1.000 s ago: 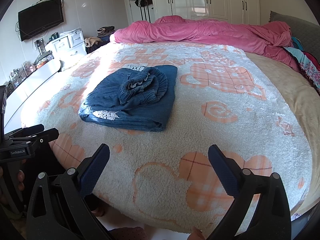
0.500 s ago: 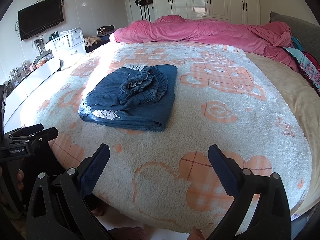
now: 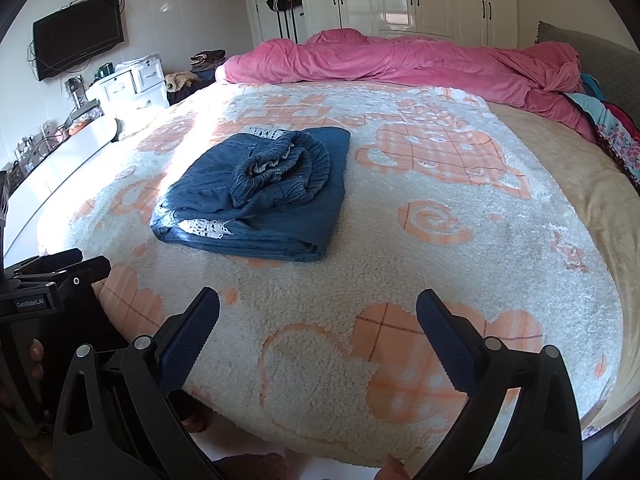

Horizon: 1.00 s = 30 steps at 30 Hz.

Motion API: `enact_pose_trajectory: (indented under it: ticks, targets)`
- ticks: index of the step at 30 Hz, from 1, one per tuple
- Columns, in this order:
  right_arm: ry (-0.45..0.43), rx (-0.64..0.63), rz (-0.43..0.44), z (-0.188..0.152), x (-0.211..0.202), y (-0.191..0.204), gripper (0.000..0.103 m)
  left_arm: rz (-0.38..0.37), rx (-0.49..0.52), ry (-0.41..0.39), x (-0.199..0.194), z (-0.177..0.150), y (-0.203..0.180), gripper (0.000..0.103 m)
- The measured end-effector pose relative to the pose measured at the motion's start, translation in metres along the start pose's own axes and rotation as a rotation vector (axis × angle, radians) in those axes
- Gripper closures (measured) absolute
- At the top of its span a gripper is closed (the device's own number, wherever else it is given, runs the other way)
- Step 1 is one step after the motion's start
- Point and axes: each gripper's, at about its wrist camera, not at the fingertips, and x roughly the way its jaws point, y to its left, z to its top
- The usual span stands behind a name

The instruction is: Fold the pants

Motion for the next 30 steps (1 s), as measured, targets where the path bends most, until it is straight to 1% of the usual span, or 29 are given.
enact_pose_trajectory:
  ticks: [4,7,8,9,11,12,15,17,20,21,24,25,27,28,29,30]
  targets:
    - [0.005,0.005,-0.013,0.001,0.003,-0.003,0.005,0.002,-0.002,0.019,0.006,0.001,0.003,0.009]
    - [0.012,0.008,-0.030,0.001,0.006,-0.009,0.005,-0.014,-0.015,0.031,0.009,0.002,0.010,0.009]
    - [0.015,0.010,-0.037,0.002,0.008,-0.011,0.005,-0.015,-0.019,0.045,0.011,0.003,0.012,0.009]
    - [0.016,0.013,-0.043,0.002,0.009,-0.013,0.005,-0.001,-0.015,0.056,0.014,0.003,0.014,0.009]
    - [0.023,0.020,-0.063,0.003,0.012,-0.020,0.005,0.052,-0.019,0.070,0.018,0.005,0.018,0.010]
    - [0.025,0.025,-0.071,0.004,0.013,-0.024,0.005,0.063,-0.028,0.078,0.020,0.007,0.023,0.009]
    - [0.027,0.049,-0.113,0.007,0.019,-0.041,0.005,0.035,-0.051,0.083,0.024,0.015,0.037,0.009]
    - [0.023,0.072,-0.157,0.012,0.023,-0.059,0.005,0.039,-0.061,0.077,0.025,0.025,0.049,0.010]
    - [0.017,0.111,-0.235,0.023,0.030,-0.096,0.005,0.091,-0.086,0.083,0.033,0.051,0.080,0.009]
    - [0.013,0.122,-0.265,0.027,0.032,-0.109,0.005,0.138,-0.106,0.084,0.040,0.063,0.096,0.009]
    - [0.016,0.145,-0.392,0.047,0.044,-0.160,0.005,0.255,-0.145,0.104,0.070,0.104,0.149,0.009]
    - [0.026,0.171,-0.428,0.056,0.050,-0.182,0.005,0.276,-0.151,0.112,0.081,0.117,0.165,0.009]
    - [0.037,0.241,-0.453,0.072,0.061,-0.222,0.005,0.285,-0.185,0.137,0.107,0.144,0.197,0.009]
    - [0.051,0.266,-0.476,0.078,0.069,-0.239,0.005,0.294,-0.192,0.132,0.119,0.154,0.209,0.009]
    - [0.073,0.283,-0.499,0.084,0.078,-0.254,0.005,0.326,-0.203,0.135,0.130,0.161,0.219,0.009]
    - [0.086,0.306,-0.514,0.089,0.087,-0.269,0.005,0.386,-0.207,0.139,0.144,0.166,0.229,0.009]
